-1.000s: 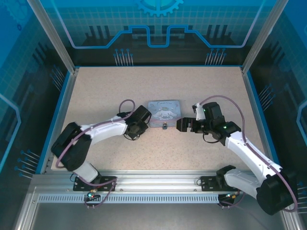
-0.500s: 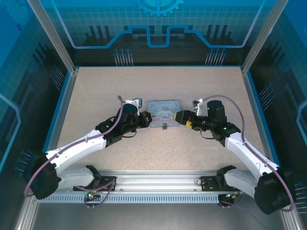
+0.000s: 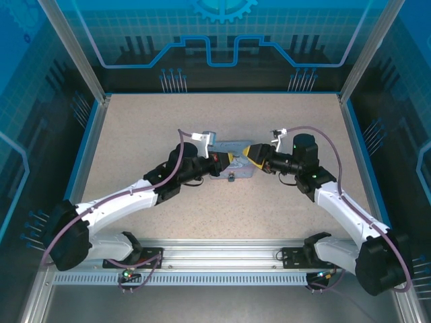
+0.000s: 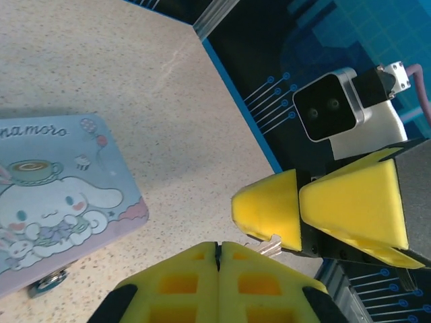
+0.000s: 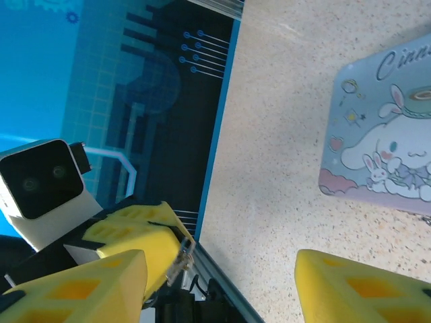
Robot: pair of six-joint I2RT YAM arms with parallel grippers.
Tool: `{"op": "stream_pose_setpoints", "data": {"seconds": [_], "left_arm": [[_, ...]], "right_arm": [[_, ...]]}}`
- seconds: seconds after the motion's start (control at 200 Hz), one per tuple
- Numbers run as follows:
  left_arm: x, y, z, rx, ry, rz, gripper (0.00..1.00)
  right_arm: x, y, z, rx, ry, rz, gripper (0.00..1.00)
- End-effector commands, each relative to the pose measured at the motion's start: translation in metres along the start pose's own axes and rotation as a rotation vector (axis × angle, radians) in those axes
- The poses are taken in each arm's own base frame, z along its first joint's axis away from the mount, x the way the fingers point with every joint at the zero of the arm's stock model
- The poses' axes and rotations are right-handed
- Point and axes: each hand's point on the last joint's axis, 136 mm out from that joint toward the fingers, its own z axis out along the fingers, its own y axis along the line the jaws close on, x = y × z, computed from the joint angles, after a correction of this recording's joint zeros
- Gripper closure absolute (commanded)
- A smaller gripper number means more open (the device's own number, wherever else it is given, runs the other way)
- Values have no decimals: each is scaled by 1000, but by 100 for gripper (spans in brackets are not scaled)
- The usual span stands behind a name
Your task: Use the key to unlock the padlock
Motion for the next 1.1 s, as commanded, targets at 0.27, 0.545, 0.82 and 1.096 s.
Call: {"op": "stream_pose_setpoints", "data": {"seconds": [0.27,0.545,0.82,1.096], "left_arm": [[-18,-31,11,87,-33,32,100],[-21,-32,13,82,-32,34,100],[-19,-34,14,89,-25,34,100],[-18,-23,19,31,-32,-12,83]], "right_arm": [[-7,23,5,-64,1,-15,46],[-2,20,8,-56,11,-9,56],[-2,22,16,-53,20,-7,68],[-3,25,19,-57,14,2,100]]}}
